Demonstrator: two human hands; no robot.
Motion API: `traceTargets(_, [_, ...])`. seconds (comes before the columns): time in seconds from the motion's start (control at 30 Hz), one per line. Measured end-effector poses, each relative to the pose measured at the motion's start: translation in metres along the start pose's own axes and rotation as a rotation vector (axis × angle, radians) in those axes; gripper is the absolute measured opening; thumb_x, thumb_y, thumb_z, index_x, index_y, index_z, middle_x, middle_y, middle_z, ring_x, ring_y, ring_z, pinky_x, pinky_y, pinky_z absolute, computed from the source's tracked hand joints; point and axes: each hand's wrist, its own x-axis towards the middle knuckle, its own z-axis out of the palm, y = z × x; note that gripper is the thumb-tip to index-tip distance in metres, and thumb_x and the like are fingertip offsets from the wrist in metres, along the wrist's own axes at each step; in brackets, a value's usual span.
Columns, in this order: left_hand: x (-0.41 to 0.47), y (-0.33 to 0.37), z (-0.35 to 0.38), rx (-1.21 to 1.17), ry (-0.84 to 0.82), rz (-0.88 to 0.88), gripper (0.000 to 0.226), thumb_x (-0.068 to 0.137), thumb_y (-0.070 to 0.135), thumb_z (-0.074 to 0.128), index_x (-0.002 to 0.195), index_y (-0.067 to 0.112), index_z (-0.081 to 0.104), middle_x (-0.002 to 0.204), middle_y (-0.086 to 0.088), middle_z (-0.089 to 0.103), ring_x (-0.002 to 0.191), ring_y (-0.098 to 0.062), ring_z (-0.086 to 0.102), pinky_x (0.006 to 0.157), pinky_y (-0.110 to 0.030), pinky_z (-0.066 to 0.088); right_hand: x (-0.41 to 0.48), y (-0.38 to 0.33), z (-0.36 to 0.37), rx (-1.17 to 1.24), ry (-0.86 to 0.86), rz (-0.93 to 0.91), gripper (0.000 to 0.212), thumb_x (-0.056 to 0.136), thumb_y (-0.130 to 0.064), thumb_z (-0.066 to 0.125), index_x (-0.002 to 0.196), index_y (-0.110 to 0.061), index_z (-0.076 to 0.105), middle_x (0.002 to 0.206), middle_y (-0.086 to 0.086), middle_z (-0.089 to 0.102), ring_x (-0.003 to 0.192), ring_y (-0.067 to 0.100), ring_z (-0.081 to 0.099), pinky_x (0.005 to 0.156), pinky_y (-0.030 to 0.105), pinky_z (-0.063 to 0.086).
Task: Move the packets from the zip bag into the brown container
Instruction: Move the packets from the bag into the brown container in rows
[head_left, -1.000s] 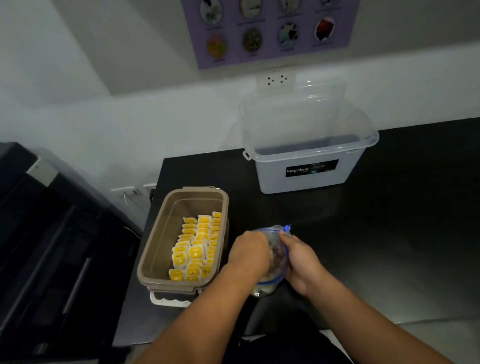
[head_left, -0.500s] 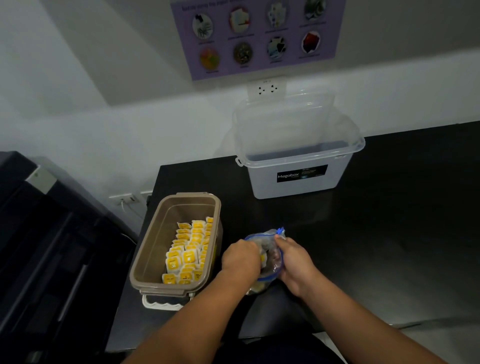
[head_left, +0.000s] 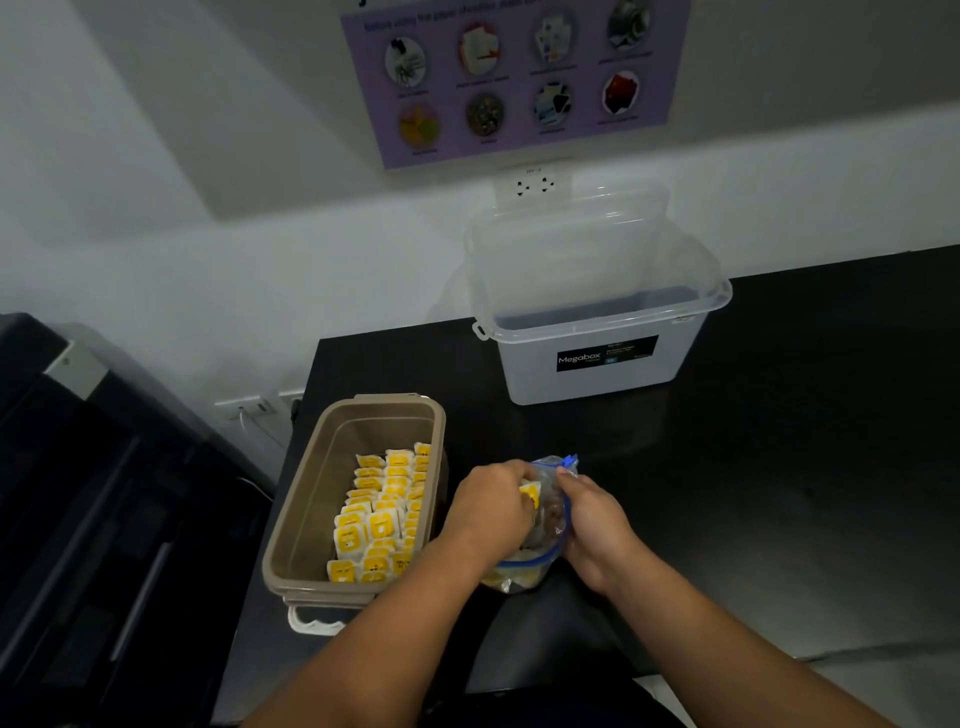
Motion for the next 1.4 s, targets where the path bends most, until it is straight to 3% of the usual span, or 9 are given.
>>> traceTargets(0.17, [-0.004, -0.004, -0.011, -0.076, 0.011, 0.024, 0.019, 0.097, 0.028, 0.059, 0.112, 0.033, 0.069, 0.105, 0.008, 0.071, 0.093, -0.008, 0.066, 0.08, -0.029, 0.058, 0.003, 0.001, 0.004, 0.034, -0.012, 0.01, 0.027, 0.109, -0.026, 0.05, 0.127, -0.012, 0.064, 0.11, 0.015, 0.079, 0.103, 0.031, 0.077, 0.098, 0.055, 0.057])
traceTargets(0.3, [-0.007, -0.004, -0.035, -0.108, 0.115, 0.035, 0.013, 0.099, 0.031, 0.06, 0.109, 0.03, 0.068, 0.094, 0.013, 0.068, 0.086, -0.004, 0.064, 0.08, -0.026, 0.056, 0.003, -0.003, 0.008, 0.043, -0.024, 0.006, 0.029, 0.109, -0.025, 0.048, 0.129, -0.011, 0.064, 0.111, 0.014, 0.079, 0.105, 0.03, 0.076, 0.099, 0.052, 0.057])
traceTargets(0.47, [-0.011, -0.018, -0.082, -0.207, 0.218, 0.011, 0.007, 0.097, 0.026, 0.065, 0.101, 0.029, 0.07, 0.085, 0.013, 0.068, 0.074, -0.002, 0.066, 0.076, -0.025, 0.055, 0.004, -0.007, 0.016, 0.064, -0.025, 0.022, 0.027, 0.109, -0.023, 0.049, 0.127, -0.009, 0.064, 0.106, 0.014, 0.08, 0.101, 0.028, 0.077, 0.089, 0.045, 0.06])
traceTargets(0.6, [-0.015, -0.045, -0.123, -0.104, 0.237, -0.009, 0.006, 0.094, 0.03, 0.068, 0.091, 0.034, 0.069, 0.082, 0.014, 0.068, 0.076, -0.001, 0.065, 0.07, -0.022, 0.051, 0.005, -0.01, 0.019, 0.08, -0.05, 0.035, 0.027, 0.11, -0.022, 0.048, 0.127, -0.008, 0.063, 0.107, 0.016, 0.079, 0.101, 0.03, 0.077, 0.088, 0.047, 0.06])
traceTargets(0.83, [-0.017, -0.085, -0.143, 0.136, 0.003, -0.14, 0.022, 0.092, 0.022, 0.072, 0.077, 0.037, 0.065, 0.08, 0.015, 0.065, 0.072, -0.002, 0.061, 0.064, -0.017, 0.047, 0.008, -0.01, 0.022, 0.082, -0.059, 0.042, 0.026, 0.11, -0.022, 0.048, 0.127, -0.008, 0.063, 0.106, 0.017, 0.079, 0.101, 0.031, 0.077, 0.09, 0.049, 0.06])
traceTargets(0.93, [-0.016, -0.094, -0.132, 0.194, -0.117, -0.192, 0.02, 0.092, 0.016, 0.07, 0.081, 0.032, 0.069, 0.076, 0.014, 0.064, 0.065, -0.001, 0.06, 0.063, -0.016, 0.048, 0.008, -0.01, 0.023, 0.077, -0.058, 0.05, 0.027, 0.11, -0.022, 0.048, 0.127, -0.008, 0.063, 0.109, 0.017, 0.079, 0.104, 0.031, 0.076, 0.092, 0.049, 0.059])
traceTargets(1.07, [-0.015, -0.101, -0.114, 0.257, -0.168, -0.22, 0.016, 0.093, 0.012, 0.066, 0.094, 0.025, 0.075, 0.072, 0.013, 0.061, 0.061, -0.001, 0.055, 0.073, -0.024, 0.057, 0.009, -0.011, 0.021, 0.068, -0.056, 0.074, 0.028, 0.109, -0.023, 0.049, 0.129, -0.011, 0.063, 0.112, 0.016, 0.078, 0.104, 0.031, 0.076, 0.087, 0.049, 0.061])
traceTargets(1.3, [-0.005, -0.121, -0.092, 0.246, -0.361, -0.308, 0.021, 0.092, 0.005, 0.067, 0.088, 0.025, 0.07, 0.072, 0.001, 0.067, 0.063, -0.017, 0.07, 0.07, -0.033, 0.064, 0.013, -0.007, 0.019, 0.054, -0.046, 0.071, 0.029, 0.109, -0.024, 0.05, 0.129, -0.01, 0.064, 0.112, 0.016, 0.078, 0.104, 0.03, 0.077, 0.092, 0.051, 0.06])
traceTargets(1.4, [-0.003, -0.123, -0.092, 0.187, -0.469, -0.345, 0.015, 0.096, 0.005, 0.063, 0.097, 0.019, 0.067, 0.076, -0.005, 0.069, 0.063, -0.017, 0.068, 0.063, -0.028, 0.062, 0.014, -0.007, 0.019, 0.054, -0.043, 0.074, 0.029, 0.109, -0.024, 0.049, 0.129, -0.01, 0.064, 0.112, 0.016, 0.078, 0.104, 0.03, 0.077, 0.091, 0.05, 0.06])
